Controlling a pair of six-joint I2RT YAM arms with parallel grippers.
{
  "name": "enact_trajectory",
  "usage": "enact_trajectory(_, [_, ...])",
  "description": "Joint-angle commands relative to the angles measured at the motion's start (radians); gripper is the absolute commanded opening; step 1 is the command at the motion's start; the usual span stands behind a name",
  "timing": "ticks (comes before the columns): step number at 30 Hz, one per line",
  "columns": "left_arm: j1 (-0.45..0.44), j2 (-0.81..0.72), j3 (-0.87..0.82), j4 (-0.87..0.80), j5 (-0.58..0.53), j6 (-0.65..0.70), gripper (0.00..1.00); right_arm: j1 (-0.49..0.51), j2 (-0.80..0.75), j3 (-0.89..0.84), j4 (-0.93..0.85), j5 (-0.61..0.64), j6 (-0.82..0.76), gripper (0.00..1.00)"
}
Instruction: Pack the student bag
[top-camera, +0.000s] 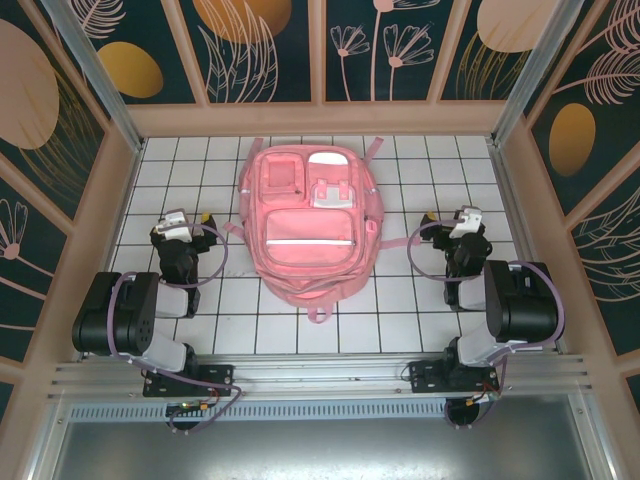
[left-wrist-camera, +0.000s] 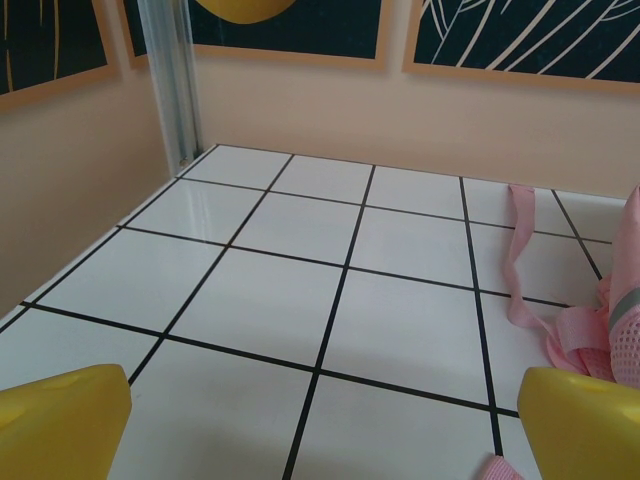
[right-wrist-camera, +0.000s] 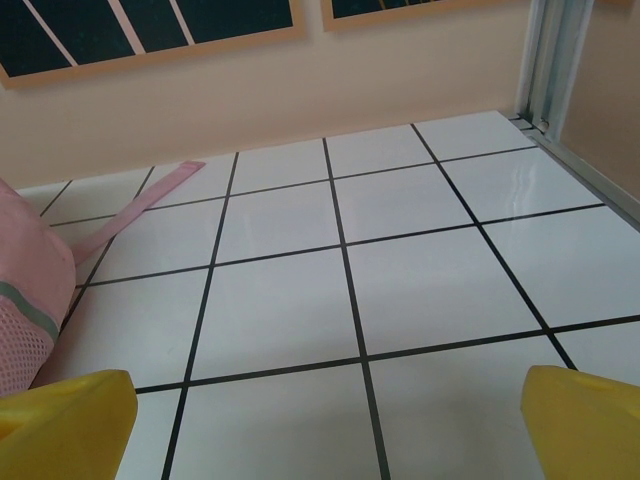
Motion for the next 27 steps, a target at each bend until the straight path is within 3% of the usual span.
enact_trajectory(1, [0.004,0.004,0.011,0.041,0.017,0.014,0.99,0.005,-0.001,0.002,0.02,-0.006,-0.019,0.99])
enact_trajectory(27, [0.004,0.007,0.019,0.032,0.02,0.014,0.99,0.005,-0.002,0.004,0.017,-0.005,-0.021,0.99])
